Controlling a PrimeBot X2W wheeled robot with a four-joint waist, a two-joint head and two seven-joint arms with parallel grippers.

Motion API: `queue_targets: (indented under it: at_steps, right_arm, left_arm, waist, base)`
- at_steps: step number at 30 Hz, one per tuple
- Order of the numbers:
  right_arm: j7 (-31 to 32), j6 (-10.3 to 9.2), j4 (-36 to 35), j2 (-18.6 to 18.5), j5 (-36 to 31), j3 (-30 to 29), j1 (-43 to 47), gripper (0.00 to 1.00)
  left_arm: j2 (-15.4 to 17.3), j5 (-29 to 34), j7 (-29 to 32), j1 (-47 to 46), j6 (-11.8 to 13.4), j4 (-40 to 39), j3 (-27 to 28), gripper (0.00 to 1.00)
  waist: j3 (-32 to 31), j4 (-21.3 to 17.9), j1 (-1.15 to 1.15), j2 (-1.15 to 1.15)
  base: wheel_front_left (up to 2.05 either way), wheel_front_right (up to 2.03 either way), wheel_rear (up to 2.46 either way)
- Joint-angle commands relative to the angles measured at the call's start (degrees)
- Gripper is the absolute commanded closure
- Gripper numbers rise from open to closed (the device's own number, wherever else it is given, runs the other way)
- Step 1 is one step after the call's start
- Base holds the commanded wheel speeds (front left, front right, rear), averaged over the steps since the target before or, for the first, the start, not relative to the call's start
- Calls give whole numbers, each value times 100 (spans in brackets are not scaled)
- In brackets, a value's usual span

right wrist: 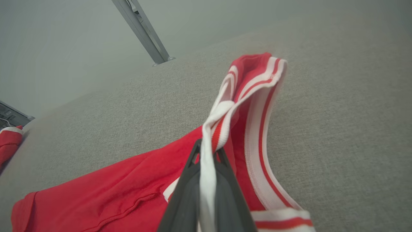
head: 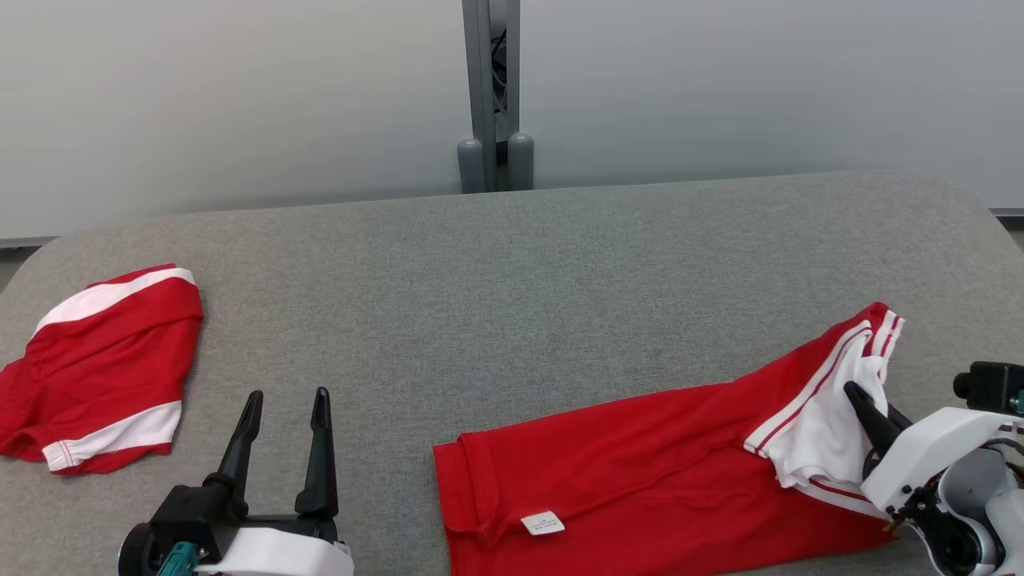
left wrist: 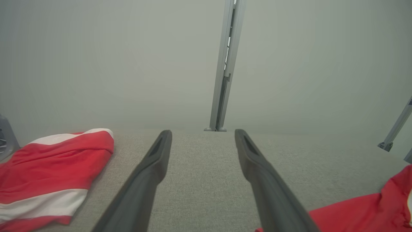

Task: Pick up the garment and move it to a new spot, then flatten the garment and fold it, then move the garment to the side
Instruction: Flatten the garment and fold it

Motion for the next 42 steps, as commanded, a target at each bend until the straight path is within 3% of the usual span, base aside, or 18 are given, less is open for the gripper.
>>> queue_targets:
  at_steps: [1, 13, 16, 20, 30, 42]
  right_arm:
    - [230, 2, -278, 126, 56, -117, 130, 100]
    - [1851, 4, -2156, 1557, -103, -915, 1012, 100]
    - [2172, 4, -2574, 1710, 63, -894, 1276, 100]
    - [2027, 6, -2836, 1706, 821, -393, 1581, 100]
    - [1150, 8, -2306, 1702, 1551, 480, 1319, 100]
    - [630, 8, -1155, 1702, 1747, 1105, 591, 100]
  left_arm:
    - [18, -66, -16, 71, 52, 5, -37, 0]
    - [18, -241, -16, 64, 149, 28, -220, 0]
    - [18, -209, -16, 56, 111, 69, -192, 0]
    - [21, -210, -16, 17, 103, 116, -167, 0]
    - [18, -230, -16, -88, 75, 192, -272, 0]
    - [17, -275, -17, -209, 122, 211, -386, 0]
  waist:
    - [-74, -63, 0, 0]
    - [-149, 75, 0, 0]
    - [-126, 177, 0, 0]
    - [-92, 341, 0, 0]
    - [62, 842, 0, 0]
    - [361, 1408, 0, 0]
  base:
    - [0, 0, 0]
    - [0, 0, 0]
    - [0, 0, 0]
    - [0, 0, 0]
    - [0, 0, 0]
    - [0, 0, 0]
